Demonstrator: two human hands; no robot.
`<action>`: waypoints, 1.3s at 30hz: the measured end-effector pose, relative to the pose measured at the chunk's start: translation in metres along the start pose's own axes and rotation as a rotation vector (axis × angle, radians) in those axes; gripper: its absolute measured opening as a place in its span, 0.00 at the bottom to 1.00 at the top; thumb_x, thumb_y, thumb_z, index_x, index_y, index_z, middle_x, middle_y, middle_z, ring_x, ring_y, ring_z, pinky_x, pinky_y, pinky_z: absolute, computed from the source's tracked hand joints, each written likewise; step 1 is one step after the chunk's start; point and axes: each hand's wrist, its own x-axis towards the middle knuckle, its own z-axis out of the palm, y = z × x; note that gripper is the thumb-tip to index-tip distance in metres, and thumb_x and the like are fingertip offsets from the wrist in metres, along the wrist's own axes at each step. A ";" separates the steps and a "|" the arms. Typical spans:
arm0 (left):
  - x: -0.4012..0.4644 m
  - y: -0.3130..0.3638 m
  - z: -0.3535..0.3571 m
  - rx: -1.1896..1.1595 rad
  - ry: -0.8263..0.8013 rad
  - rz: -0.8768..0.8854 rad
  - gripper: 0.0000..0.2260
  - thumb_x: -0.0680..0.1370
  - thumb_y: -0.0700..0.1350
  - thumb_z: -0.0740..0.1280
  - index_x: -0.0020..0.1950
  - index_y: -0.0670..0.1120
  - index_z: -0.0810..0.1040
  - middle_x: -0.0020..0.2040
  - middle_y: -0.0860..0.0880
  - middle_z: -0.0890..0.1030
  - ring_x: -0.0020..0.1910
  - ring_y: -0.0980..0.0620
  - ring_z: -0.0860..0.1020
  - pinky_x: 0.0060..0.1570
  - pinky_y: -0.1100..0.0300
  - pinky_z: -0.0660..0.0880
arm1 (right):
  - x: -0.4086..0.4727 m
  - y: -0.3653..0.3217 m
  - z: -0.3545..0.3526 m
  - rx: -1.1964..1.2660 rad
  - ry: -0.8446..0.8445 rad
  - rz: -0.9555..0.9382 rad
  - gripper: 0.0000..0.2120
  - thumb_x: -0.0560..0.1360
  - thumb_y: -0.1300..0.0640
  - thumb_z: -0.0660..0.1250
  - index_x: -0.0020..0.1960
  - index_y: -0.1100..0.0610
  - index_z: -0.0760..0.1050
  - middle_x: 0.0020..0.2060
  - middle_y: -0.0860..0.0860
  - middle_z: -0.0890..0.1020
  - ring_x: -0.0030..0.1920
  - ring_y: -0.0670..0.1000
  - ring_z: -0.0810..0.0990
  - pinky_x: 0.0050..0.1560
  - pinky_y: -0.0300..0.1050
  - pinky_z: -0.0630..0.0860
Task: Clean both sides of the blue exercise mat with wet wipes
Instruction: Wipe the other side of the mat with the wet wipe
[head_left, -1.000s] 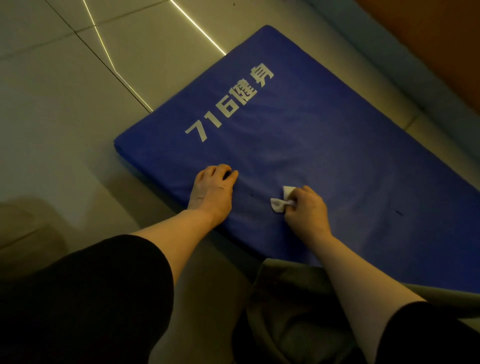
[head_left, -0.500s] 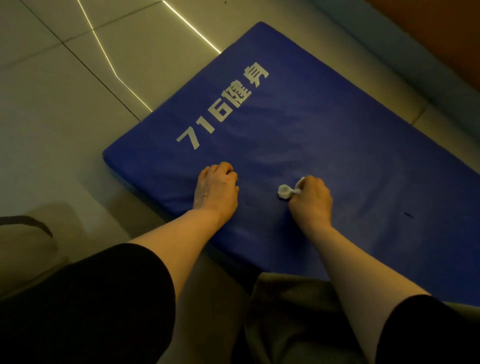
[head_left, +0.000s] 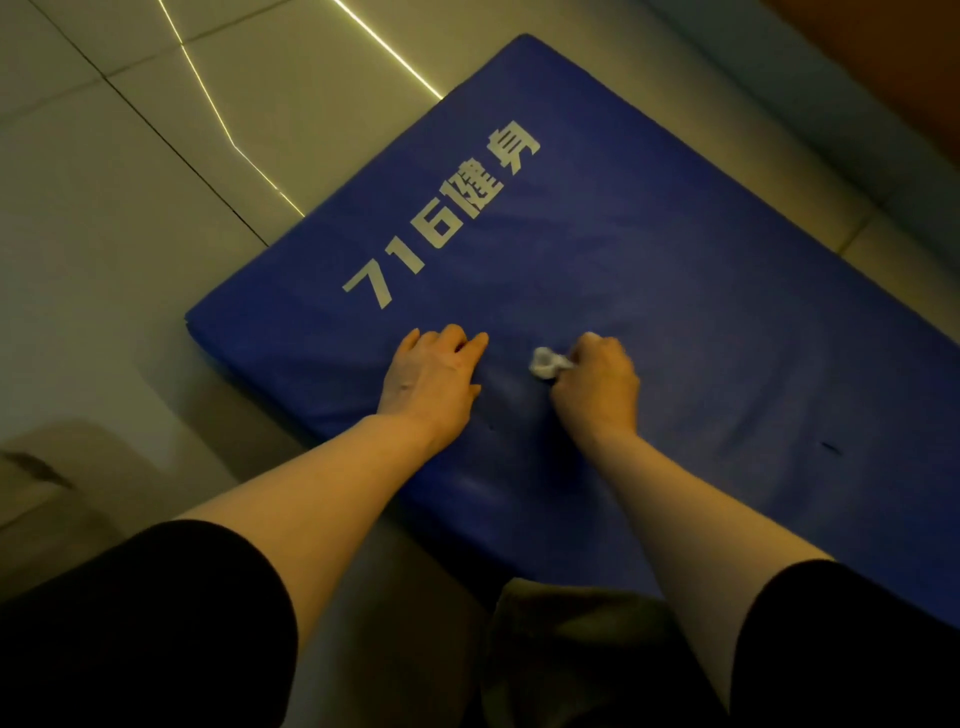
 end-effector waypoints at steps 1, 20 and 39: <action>0.003 0.000 0.001 0.016 -0.009 0.009 0.25 0.82 0.51 0.60 0.78 0.50 0.58 0.68 0.48 0.66 0.66 0.47 0.67 0.74 0.50 0.54 | -0.003 -0.011 0.007 -0.003 -0.041 -0.100 0.05 0.75 0.61 0.62 0.49 0.61 0.72 0.52 0.58 0.75 0.49 0.60 0.75 0.41 0.46 0.64; 0.063 0.004 -0.016 -0.165 0.032 0.069 0.16 0.82 0.45 0.61 0.69 0.47 0.68 0.72 0.49 0.66 0.68 0.49 0.67 0.70 0.57 0.58 | 0.099 0.007 -0.026 -0.285 -0.527 -0.496 0.06 0.76 0.59 0.64 0.52 0.58 0.71 0.55 0.56 0.73 0.54 0.58 0.74 0.48 0.41 0.66; 0.100 0.016 -0.024 0.033 0.008 0.099 0.20 0.81 0.53 0.62 0.72 0.50 0.68 0.67 0.50 0.65 0.66 0.49 0.65 0.75 0.46 0.51 | 0.142 0.064 -0.022 0.075 0.133 0.135 0.09 0.78 0.58 0.61 0.55 0.63 0.70 0.57 0.60 0.70 0.50 0.63 0.74 0.43 0.47 0.65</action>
